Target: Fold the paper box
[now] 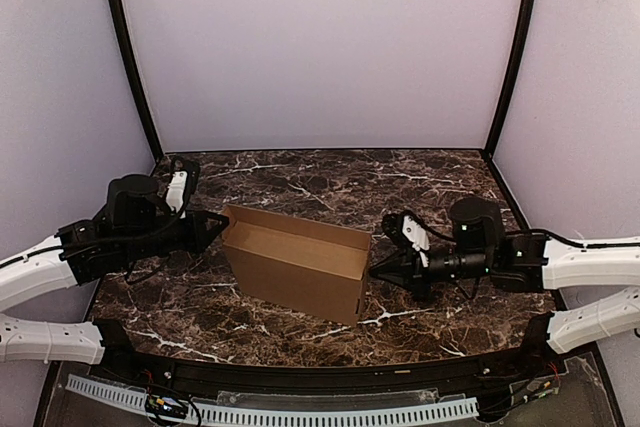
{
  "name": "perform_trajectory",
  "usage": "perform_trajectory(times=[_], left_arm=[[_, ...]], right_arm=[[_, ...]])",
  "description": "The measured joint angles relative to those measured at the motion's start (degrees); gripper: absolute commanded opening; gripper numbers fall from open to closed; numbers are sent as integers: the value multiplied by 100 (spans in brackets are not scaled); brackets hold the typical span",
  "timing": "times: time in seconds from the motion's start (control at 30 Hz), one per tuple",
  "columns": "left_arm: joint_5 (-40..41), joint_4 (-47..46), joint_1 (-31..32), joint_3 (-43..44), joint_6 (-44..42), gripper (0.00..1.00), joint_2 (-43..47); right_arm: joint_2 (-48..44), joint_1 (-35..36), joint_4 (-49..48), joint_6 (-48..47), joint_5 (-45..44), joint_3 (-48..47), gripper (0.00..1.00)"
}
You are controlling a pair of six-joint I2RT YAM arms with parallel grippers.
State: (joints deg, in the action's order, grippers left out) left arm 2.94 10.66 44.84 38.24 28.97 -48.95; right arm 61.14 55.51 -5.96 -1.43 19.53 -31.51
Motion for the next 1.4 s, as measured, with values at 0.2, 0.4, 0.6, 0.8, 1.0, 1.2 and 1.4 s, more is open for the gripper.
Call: perform_trajectory(times=[0.2, 0.4, 0.6, 0.8, 1.0, 1.2, 1.4], left_arm=[[101, -76, 46, -70, 22, 0, 39], [127, -83, 68, -90, 17, 1, 66], [144, -83, 72, -90, 15, 1, 66], [144, -81, 74, -90, 0, 1, 66], [155, -70, 79, -90, -7, 1, 76], [195, -42, 83, -90, -7, 1, 96], [275, -24, 96, -90, -7, 1, 103]], right_arm=[[-354, 2, 192, -11, -140, 26, 0], [-763, 2, 509, -42, -297, -50, 0], [-855, 2, 601, -42, -249, -570, 0], [-590, 28, 496, -33, -101, -802, 0], [-313, 127, 481, -22, -4, -802, 0], [-271, 157, 455, -20, -11, -802, 0], [-101, 282, 354, -15, -101, -802, 0]])
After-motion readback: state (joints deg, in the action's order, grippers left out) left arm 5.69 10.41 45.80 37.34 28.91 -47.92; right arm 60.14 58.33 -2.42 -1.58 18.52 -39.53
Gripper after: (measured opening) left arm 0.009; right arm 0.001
